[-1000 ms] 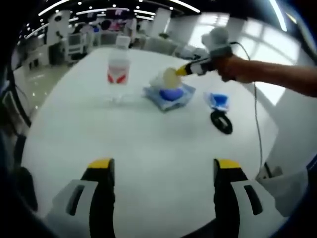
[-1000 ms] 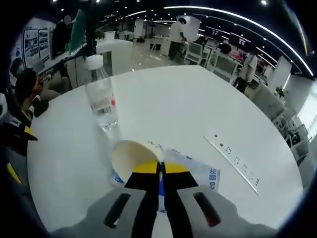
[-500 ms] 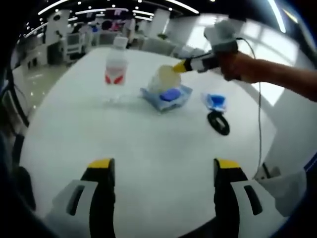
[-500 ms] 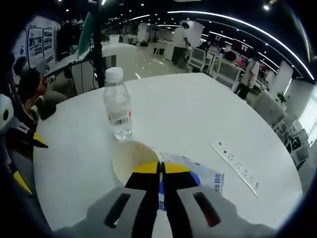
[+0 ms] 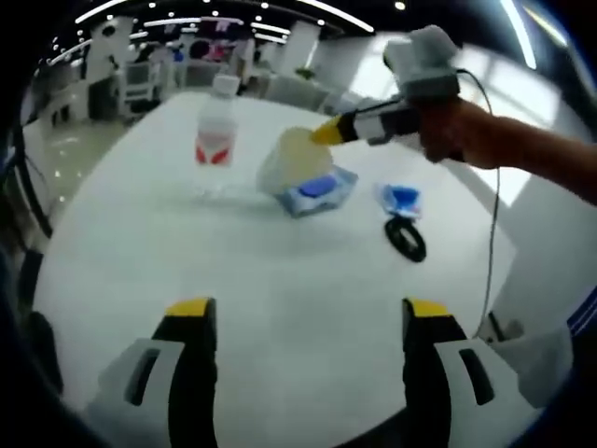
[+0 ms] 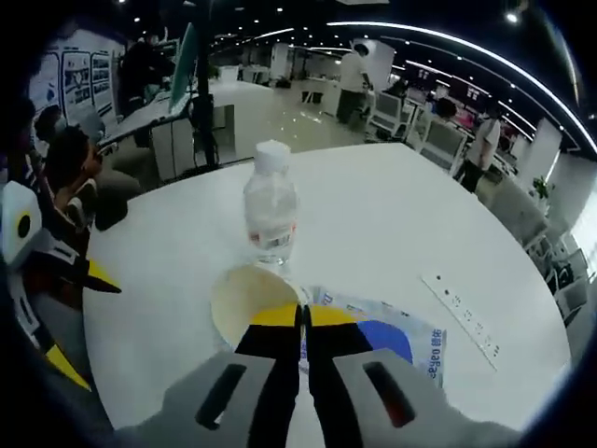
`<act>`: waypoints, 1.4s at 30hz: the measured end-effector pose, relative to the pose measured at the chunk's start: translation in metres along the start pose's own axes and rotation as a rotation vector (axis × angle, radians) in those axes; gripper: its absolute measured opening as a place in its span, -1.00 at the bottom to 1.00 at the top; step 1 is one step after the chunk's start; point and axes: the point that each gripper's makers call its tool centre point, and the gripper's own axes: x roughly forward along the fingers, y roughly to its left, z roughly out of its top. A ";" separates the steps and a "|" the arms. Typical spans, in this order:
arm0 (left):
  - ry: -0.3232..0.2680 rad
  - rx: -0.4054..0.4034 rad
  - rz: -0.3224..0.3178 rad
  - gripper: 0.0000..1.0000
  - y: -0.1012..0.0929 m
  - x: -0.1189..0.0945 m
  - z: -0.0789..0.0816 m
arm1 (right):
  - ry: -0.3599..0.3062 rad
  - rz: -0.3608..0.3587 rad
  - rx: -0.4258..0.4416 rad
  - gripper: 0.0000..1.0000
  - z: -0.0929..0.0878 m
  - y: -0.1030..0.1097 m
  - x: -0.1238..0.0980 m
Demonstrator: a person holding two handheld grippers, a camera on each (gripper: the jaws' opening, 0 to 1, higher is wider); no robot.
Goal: Arrange the tabletop items into an orderly group along one side of the table until the central work area is clear of visible clutter.
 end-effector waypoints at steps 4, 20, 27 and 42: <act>-0.010 -0.016 -0.006 0.57 -0.001 0.000 0.002 | 0.004 0.022 -0.010 -1.00 0.003 0.015 0.004; -0.023 -0.022 -0.026 0.57 -0.006 -0.001 0.004 | 0.070 0.080 0.078 -1.00 0.004 0.028 0.051; -0.037 -0.038 -0.034 0.57 -0.007 -0.002 0.007 | 0.086 0.088 0.111 -1.00 0.008 0.038 0.058; -0.052 -0.062 -0.045 0.57 -0.009 -0.004 0.011 | 0.154 0.080 0.150 -1.00 0.003 0.046 0.061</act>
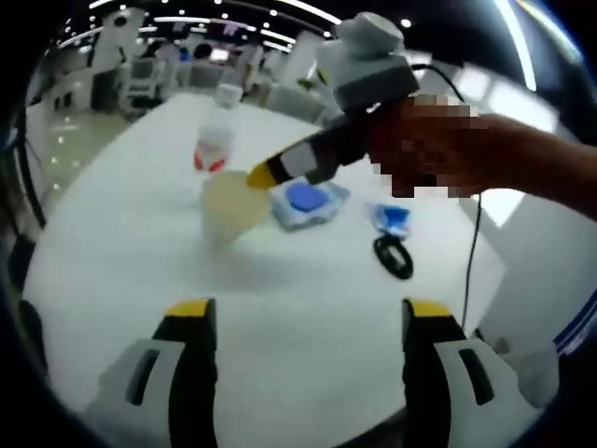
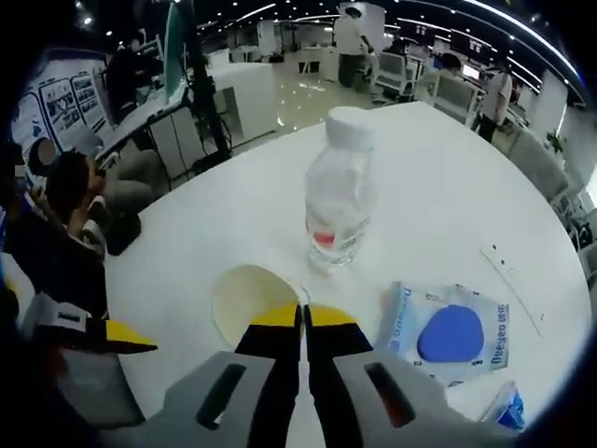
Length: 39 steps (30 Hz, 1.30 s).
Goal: Arrange the tabletop items into an orderly group along one side of the table until the central work area is clear of visible clutter.
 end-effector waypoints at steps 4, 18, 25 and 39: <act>0.002 0.001 -0.001 0.57 -0.001 0.000 0.000 | 0.007 0.000 0.006 -0.99 -0.002 0.002 -0.002; 0.005 -0.002 0.001 0.57 0.000 0.004 0.000 | 0.028 -0.017 0.014 -0.89 -0.004 -0.009 0.002; 0.007 -0.001 0.003 0.57 0.000 0.005 0.000 | 0.033 -0.023 0.024 -0.73 -0.008 -0.014 0.003; 0.007 -0.003 0.006 0.57 0.000 0.005 0.000 | 0.032 -0.025 0.027 -0.66 -0.008 -0.023 0.002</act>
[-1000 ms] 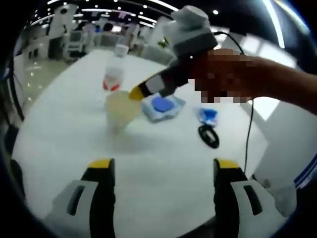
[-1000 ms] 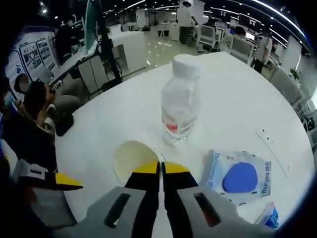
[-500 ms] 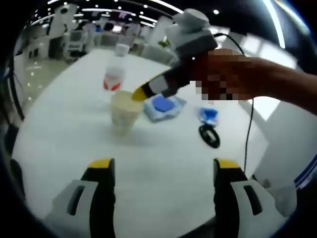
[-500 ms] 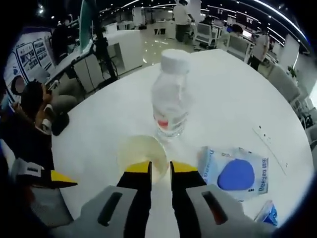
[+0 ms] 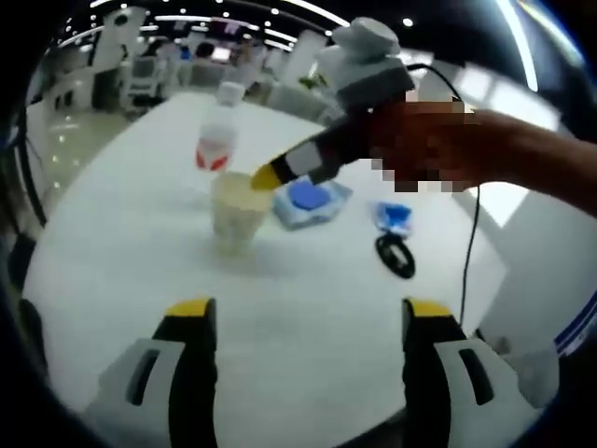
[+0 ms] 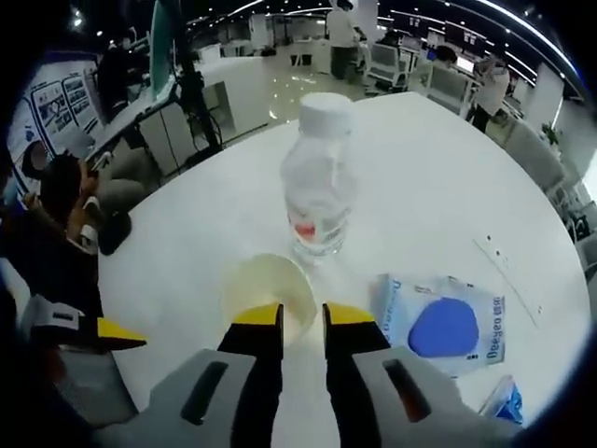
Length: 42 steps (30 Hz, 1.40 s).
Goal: Arrange the tabletop items into an orderly group along one side of the table until the central work area is clear of visible clutter.
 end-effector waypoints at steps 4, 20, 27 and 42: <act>0.000 0.000 0.002 0.57 0.001 0.000 0.000 | -0.004 -0.016 0.023 -0.60 -0.006 -0.005 -0.011; 0.018 0.034 -0.011 0.57 -0.005 0.001 -0.004 | -0.057 -0.102 0.067 -0.43 -0.016 -0.047 -0.049; 0.023 0.046 -0.016 0.57 -0.006 0.002 -0.005 | -0.079 -0.123 0.116 -0.27 -0.029 -0.065 -0.075; 0.038 0.072 -0.036 0.57 -0.012 0.004 -0.007 | -0.125 -0.182 0.271 -0.11 -0.084 -0.091 -0.141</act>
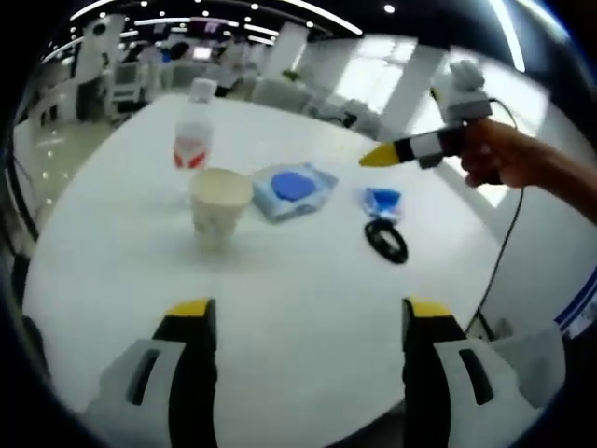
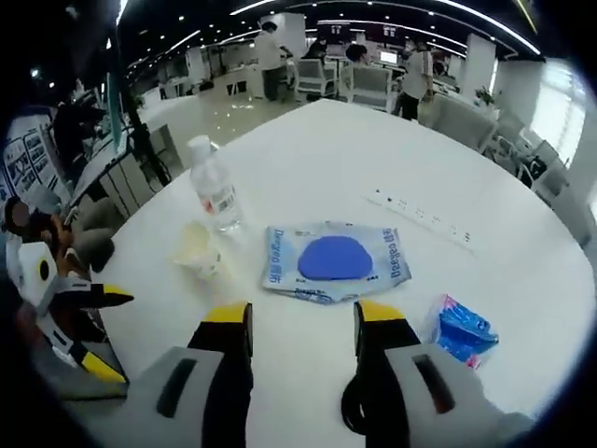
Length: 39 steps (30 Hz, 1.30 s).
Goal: Arrange the tabletop items into an orderly group along one side of the table until the central work area is clear of visible clutter.
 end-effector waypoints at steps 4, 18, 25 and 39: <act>0.001 -0.001 -0.004 0.57 0.000 0.000 0.000 | -0.049 0.018 0.030 -0.04 -0.006 0.004 -0.021; 0.011 -0.005 -0.016 0.57 -0.003 0.002 -0.004 | -0.031 -0.045 0.124 0.07 -0.075 -0.020 -0.054; 0.010 -0.001 -0.015 0.57 -0.003 0.002 -0.004 | -0.010 -0.072 0.187 0.07 -0.110 -0.028 -0.062; -0.002 0.003 -0.015 0.57 -0.003 0.000 -0.002 | -0.029 -0.082 0.258 0.10 -0.143 -0.012 -0.068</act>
